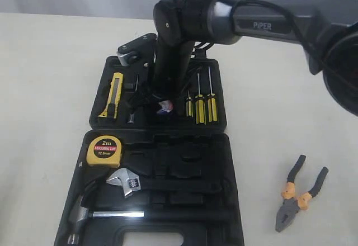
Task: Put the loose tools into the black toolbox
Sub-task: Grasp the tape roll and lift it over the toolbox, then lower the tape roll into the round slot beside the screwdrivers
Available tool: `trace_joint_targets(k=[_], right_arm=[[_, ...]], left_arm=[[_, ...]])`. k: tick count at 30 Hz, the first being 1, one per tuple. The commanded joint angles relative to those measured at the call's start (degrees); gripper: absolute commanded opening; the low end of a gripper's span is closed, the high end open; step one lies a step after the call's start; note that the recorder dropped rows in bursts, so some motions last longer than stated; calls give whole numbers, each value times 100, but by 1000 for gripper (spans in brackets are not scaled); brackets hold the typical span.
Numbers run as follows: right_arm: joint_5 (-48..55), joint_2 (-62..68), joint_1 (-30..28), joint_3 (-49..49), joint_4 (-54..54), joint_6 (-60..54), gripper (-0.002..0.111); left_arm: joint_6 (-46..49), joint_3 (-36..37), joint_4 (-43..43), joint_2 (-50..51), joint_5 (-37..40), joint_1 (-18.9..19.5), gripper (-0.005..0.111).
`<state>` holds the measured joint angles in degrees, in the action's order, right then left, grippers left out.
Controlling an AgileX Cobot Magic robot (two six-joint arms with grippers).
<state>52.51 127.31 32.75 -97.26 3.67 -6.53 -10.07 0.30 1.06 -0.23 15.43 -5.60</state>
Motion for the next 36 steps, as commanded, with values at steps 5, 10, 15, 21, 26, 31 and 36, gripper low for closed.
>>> trace_joint_targets(k=[5, 10, 15, 21, 26, 31, 36], right_arm=[[23, 78, 3, 0, -12, -188, 71], [86, 26, 3, -5, -49, -188, 71], [219, -209, 3, -187, -58, -188, 71], [432, -436, 3, -402, -74, -165, 55], [738, -421, 3, -392, -74, -139, 0], [737, -241, -8, -392, -179, -127, 0], [453, 112, -8, -392, -226, -127, -1]], left_arm=[[2, -30, 22, 23, 6, -33, 0], [2, -30, 22, 23, 6, -33, 0], [2, -30, 22, 23, 6, -33, 0], [2, -30, 22, 23, 6, -33, 0], [2, -30, 22, 23, 6, -33, 0], [2, -30, 22, 23, 6, -33, 0], [2, -30, 22, 23, 6, -33, 0]])
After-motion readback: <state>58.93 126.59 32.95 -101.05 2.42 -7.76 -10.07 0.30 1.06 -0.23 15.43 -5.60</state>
